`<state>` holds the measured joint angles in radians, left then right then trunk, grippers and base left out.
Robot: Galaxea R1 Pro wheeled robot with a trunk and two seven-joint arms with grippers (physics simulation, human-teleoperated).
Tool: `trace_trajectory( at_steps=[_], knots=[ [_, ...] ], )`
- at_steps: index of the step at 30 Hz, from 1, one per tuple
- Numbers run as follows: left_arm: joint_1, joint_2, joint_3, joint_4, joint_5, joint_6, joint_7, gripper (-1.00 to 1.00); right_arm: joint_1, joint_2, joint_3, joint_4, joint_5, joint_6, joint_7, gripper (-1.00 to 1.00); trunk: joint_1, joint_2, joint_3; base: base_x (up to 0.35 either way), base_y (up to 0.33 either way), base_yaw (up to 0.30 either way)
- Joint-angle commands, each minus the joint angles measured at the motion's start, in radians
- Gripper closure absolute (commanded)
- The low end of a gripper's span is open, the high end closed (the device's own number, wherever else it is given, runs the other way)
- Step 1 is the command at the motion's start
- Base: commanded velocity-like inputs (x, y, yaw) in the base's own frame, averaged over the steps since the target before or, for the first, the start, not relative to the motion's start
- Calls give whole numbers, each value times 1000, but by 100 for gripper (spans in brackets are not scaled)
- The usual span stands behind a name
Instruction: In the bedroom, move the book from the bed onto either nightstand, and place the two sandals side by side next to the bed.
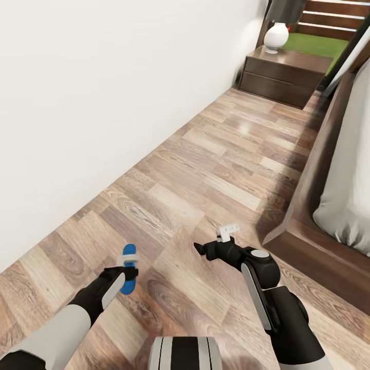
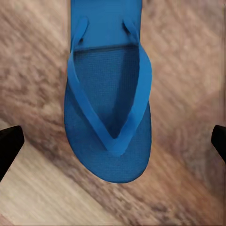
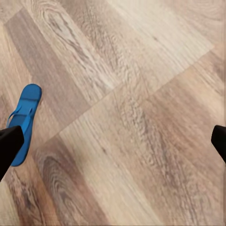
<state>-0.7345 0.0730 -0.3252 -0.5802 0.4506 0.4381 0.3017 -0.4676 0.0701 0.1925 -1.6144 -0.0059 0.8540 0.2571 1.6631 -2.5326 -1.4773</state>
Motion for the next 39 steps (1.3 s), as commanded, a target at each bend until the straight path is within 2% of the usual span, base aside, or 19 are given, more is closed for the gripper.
trace_trajectory(
  at_steps=[1,17,39],
  knots=[
    [0,2,-8,-2,11,2,9,-100,0,0,0,-1,0,5,2,-100,0,0,-1,223,0,0],
    [2,2,-6,-3,11,1,15,-100,0,0,2,-1,-1,5,2,-100,0,0,-1,83,0,0],
    [-2,-6,-3,-3,16,11,20,-100,3,0,3,-2,-2,5,3,-100,10,-5,-86,4,0,0]
  ],
)
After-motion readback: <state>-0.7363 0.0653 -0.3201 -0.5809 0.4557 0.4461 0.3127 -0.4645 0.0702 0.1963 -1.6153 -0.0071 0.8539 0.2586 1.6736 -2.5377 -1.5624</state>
